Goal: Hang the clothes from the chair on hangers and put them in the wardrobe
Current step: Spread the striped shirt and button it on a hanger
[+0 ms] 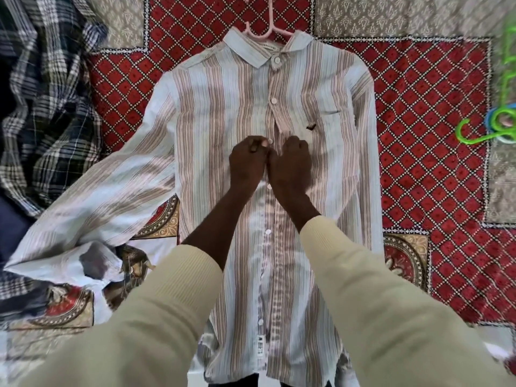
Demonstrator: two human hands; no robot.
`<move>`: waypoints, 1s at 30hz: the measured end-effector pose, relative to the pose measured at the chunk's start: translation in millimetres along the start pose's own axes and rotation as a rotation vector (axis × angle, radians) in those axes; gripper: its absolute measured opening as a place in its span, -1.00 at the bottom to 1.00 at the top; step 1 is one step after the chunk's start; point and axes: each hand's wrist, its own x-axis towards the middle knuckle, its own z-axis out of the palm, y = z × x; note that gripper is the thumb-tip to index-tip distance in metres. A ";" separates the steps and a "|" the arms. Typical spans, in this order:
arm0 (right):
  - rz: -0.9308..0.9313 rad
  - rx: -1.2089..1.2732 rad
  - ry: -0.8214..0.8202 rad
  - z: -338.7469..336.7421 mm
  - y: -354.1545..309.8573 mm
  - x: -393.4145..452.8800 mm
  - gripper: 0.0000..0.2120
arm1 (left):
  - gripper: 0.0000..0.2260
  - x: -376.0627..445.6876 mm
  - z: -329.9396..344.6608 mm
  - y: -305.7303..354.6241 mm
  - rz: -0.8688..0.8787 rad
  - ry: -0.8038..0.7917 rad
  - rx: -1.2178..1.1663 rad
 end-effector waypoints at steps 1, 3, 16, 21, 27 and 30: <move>-0.024 -0.020 0.005 -0.6 -0.9 1.6 -0.67 | -0.87 -0.4 0.6 2.3 -0.004 -0.004 0.018; -0.058 -0.074 -0.012 0.0 -4.1 7.4 -0.69 | -0.88 0.9 1.4 3.3 -0.027 -0.003 0.021; 0.137 0.358 0.022 -3.1 -10.3 9.8 -0.81 | -0.93 19.7 8.4 16.7 -0.295 0.048 -0.088; 0.363 0.729 -0.122 -5.0 -10.0 13.6 -0.79 | -0.93 27.6 16.2 9.6 -0.364 0.023 -0.050; 0.494 0.776 -0.152 -7.3 -14.6 22.2 -0.83 | -0.79 15.5 6.7 5.3 -0.287 -0.047 -0.250; 0.497 0.795 -0.188 -8.9 -12.0 22.5 -0.78 | -0.78 16.6 8.7 4.5 -0.269 -0.059 -0.246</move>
